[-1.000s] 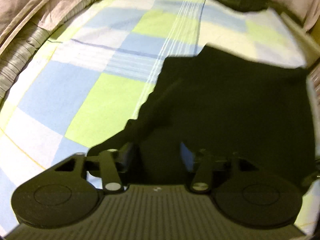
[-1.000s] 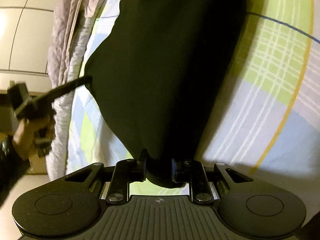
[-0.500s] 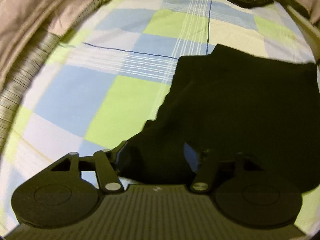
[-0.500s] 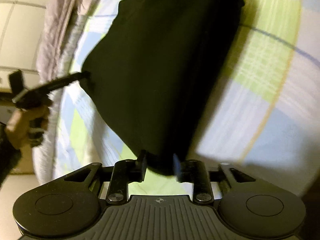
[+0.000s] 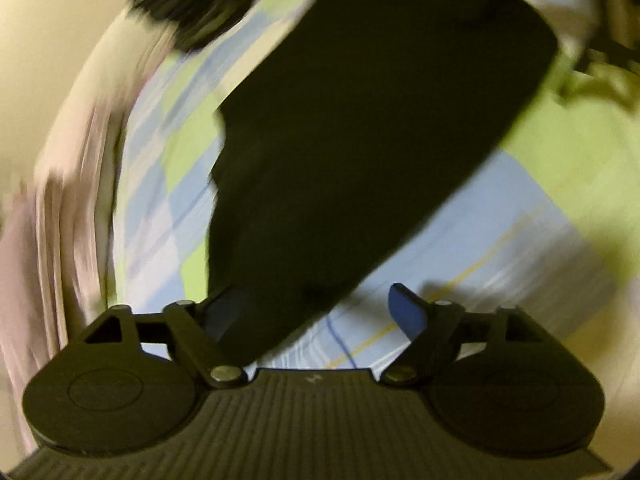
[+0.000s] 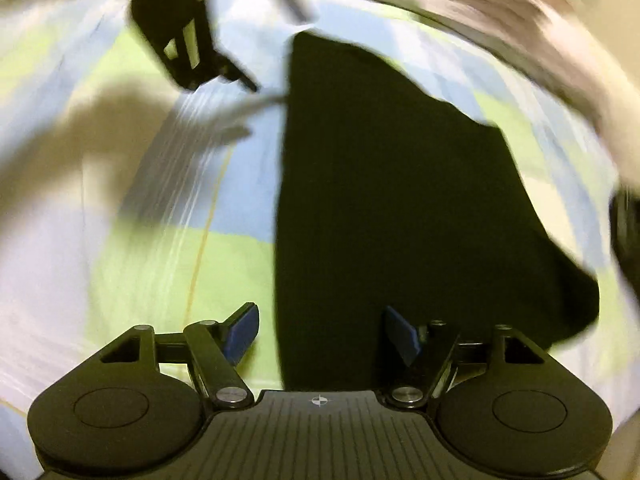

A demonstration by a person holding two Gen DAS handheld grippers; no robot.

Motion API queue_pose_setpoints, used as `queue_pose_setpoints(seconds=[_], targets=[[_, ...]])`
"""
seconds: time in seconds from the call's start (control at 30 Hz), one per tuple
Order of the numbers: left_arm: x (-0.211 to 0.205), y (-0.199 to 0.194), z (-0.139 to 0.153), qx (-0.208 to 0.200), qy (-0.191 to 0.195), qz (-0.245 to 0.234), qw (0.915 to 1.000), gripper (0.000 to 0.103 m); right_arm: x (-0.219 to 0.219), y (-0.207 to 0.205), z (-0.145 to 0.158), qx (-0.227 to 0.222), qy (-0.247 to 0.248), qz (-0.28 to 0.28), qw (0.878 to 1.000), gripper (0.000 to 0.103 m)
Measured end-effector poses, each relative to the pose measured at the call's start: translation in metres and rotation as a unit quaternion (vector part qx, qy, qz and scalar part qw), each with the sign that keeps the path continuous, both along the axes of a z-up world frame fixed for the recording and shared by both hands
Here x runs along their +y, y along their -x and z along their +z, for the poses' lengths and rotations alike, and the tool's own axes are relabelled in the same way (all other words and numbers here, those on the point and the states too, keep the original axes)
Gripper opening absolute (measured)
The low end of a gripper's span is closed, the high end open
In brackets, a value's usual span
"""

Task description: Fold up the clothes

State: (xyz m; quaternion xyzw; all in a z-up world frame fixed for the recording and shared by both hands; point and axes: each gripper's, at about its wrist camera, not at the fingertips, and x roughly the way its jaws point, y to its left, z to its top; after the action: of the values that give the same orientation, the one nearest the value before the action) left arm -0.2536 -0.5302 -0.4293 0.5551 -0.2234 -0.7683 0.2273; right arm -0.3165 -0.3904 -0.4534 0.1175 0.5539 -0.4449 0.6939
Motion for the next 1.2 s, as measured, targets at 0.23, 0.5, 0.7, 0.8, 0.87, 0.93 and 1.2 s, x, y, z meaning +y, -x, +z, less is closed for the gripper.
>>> queue_pose_setpoints(seconds=[0.23,0.5,0.7,0.8,0.87,0.93,1.2], targets=[[0.0,0.017,-0.036,-0.016,0.064,-0.051,0.9965,0.08,0.002,-0.006,-0.037,0.074,0.063,0.068,0.993,0.066],[-0.024,0.031,-0.046,-0.052,0.084,-0.057,0.9935,0.064,-0.006,0.049,0.03,-0.001,0.044,0.055,0.997,0.028],[-0.017,0.05,-0.028,-0.052,0.055,-0.02,0.9969,0.039,0.006,0.068,0.05,0.017,0.04,0.061,0.997,0.029],[-0.011,0.052,-0.022,-0.046,0.047,0.006,0.9978,0.035,0.016,0.061,0.037,0.037,0.041,0.058,0.997,0.049],[-0.008,0.053,-0.022,-0.046,0.042,0.011,0.998,0.034,0.019,0.055,0.027,0.041,0.044,0.05,0.997,0.062],[-0.005,0.055,-0.022,-0.047,0.037,0.018,0.998,0.033,0.02,0.05,0.018,0.035,0.051,0.047,0.997,0.062],[0.006,0.068,0.004,-0.043,0.022,0.041,0.998,0.031,0.004,0.05,-0.022,0.089,0.072,0.088,0.99,0.053]])
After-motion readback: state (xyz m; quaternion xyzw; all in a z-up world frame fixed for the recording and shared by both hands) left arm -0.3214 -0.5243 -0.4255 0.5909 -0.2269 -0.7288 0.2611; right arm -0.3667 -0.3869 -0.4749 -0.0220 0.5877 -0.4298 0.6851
